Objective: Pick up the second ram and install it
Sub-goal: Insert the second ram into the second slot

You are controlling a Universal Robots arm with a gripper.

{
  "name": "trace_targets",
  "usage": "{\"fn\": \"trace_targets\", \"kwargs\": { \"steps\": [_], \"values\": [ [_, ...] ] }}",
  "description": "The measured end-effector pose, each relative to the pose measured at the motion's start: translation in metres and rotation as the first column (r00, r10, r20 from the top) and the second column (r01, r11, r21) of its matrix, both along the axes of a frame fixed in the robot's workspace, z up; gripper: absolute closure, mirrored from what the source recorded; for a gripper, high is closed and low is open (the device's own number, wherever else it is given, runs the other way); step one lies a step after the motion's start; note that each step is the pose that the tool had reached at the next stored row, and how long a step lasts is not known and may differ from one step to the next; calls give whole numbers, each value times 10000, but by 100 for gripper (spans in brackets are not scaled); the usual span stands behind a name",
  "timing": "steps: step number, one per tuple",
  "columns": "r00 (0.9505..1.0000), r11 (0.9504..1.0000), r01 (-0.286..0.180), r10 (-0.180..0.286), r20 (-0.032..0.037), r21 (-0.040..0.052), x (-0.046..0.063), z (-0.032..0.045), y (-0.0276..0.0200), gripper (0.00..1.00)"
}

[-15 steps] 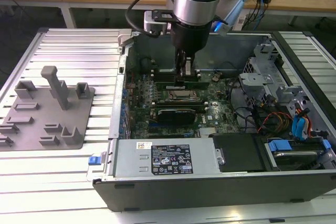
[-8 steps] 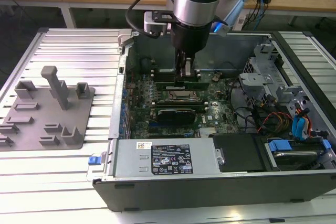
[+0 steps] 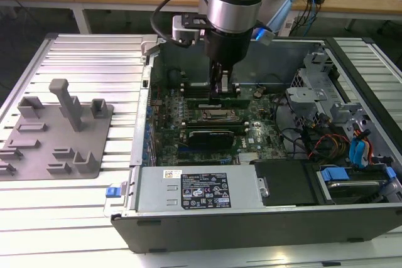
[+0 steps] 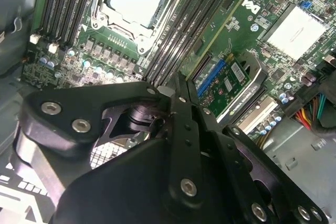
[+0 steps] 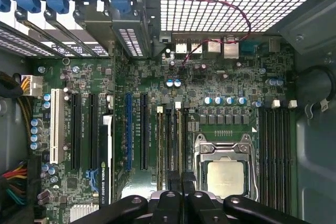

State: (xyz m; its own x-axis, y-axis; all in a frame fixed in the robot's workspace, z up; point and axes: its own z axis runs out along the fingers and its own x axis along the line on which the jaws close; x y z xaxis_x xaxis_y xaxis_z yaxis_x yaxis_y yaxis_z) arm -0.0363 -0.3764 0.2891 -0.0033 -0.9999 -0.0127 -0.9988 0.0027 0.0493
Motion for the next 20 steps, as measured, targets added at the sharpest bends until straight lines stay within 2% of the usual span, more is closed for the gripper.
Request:
{"fn": "trace_targets", "kwargs": {
  "steps": [5, 13, 20],
  "values": [
    [10000, 10000, 2, -2, 0, 0, 5, -36, 0, 91],
    [10000, 10000, -1, 1, 0, 0, 9, -293, 1, 91],
    [10000, 10000, 32, -32, 0, 1, 9, -382, 2, 91]
  ]
}}
